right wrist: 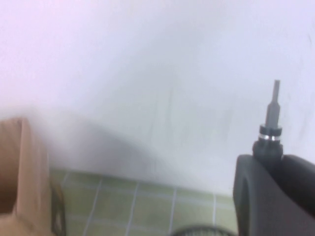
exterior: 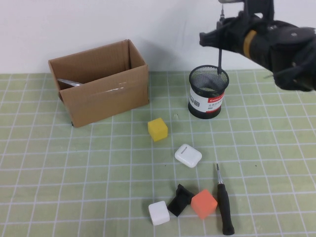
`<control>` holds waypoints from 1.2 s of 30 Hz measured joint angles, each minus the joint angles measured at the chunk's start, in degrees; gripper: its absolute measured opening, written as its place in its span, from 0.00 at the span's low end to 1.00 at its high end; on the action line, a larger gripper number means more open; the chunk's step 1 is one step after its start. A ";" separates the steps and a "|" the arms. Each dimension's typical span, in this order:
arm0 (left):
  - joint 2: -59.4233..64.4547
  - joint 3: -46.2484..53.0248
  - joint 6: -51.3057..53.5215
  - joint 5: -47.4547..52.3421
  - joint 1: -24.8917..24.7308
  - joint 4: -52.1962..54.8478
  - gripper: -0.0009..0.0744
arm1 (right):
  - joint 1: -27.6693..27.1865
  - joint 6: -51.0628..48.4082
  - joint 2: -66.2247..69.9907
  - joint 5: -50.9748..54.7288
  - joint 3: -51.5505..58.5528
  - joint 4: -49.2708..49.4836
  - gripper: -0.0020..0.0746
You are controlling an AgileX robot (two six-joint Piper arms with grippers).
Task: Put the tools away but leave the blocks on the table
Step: Place the long Screwdriver into the round holder, then pick up the black Screwdriver from the table
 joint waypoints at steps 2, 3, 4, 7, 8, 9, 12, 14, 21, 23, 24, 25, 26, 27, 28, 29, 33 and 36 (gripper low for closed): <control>0.00 0.00 0.00 0.00 0.00 0.00 0.01 | 0.00 -1.29 1.64 0.92 -1.44 0.00 0.02; 0.00 0.00 0.00 0.00 0.00 0.00 0.01 | 0.00 -2.03 2.40 1.34 -1.98 0.00 0.02; 0.00 0.00 0.00 0.00 0.00 0.00 0.01 | 0.00 -2.53 2.90 1.59 -2.49 0.00 0.02; 0.00 0.00 0.00 0.00 0.00 0.00 0.01 | 0.00 -3.39 4.25 3.20 -2.52 0.00 0.05; 0.00 0.00 0.00 0.00 0.00 0.00 0.01 | 0.00 -3.39 4.51 3.87 -2.52 0.00 0.08; 0.00 0.00 0.00 0.00 0.00 0.00 0.01 | 0.00 -3.49 4.90 4.71 -2.52 -0.09 0.11; 0.00 0.00 0.00 0.00 0.00 0.00 0.01 | 0.00 -3.48 5.26 5.95 -2.52 -0.09 0.20; 0.00 0.00 0.00 0.00 0.00 0.00 0.01 | 0.00 -3.48 5.26 5.97 -2.52 -0.09 0.26; 0.00 0.00 0.00 0.00 0.00 0.00 0.01 | 0.00 -3.48 3.70 4.59 -2.52 -0.09 0.28; 0.00 0.00 0.00 0.00 0.00 0.00 0.01 | 0.00 -3.48 2.45 2.53 -2.52 -0.09 0.28; 0.00 0.00 0.00 0.00 0.00 0.00 0.01 | 0.00 -3.77 1.58 0.98 -2.52 0.02 0.27; 0.00 0.00 0.00 0.00 0.00 0.00 0.01 | 0.00 -4.01 0.73 -0.77 -2.52 0.02 0.27; 0.00 0.00 0.00 0.00 0.00 0.00 0.01 | 0.00 -4.33 -0.45 -3.15 -2.52 0.02 0.24; 0.00 0.00 0.00 0.00 0.00 0.00 0.01 | 0.00 -4.46 -1.76 -5.66 -2.52 0.02 0.22; 0.00 0.00 0.00 0.00 0.00 0.00 0.01 | 0.00 -4.46 -3.19 -7.77 -2.41 0.02 0.19; 0.00 0.00 0.00 0.00 0.00 0.00 0.01 | 0.00 -4.55 -4.61 -10.31 -2.41 -0.09 0.15; 0.00 0.00 0.00 0.00 0.00 0.00 0.01 | 0.00 -8.09 -9.71 -15.63 -2.41 -0.09 0.02; 0.00 0.00 0.00 0.00 -0.11 0.00 0.01 | 0.00 -14.77 -12.61 -13.83 -2.41 -0.09 0.02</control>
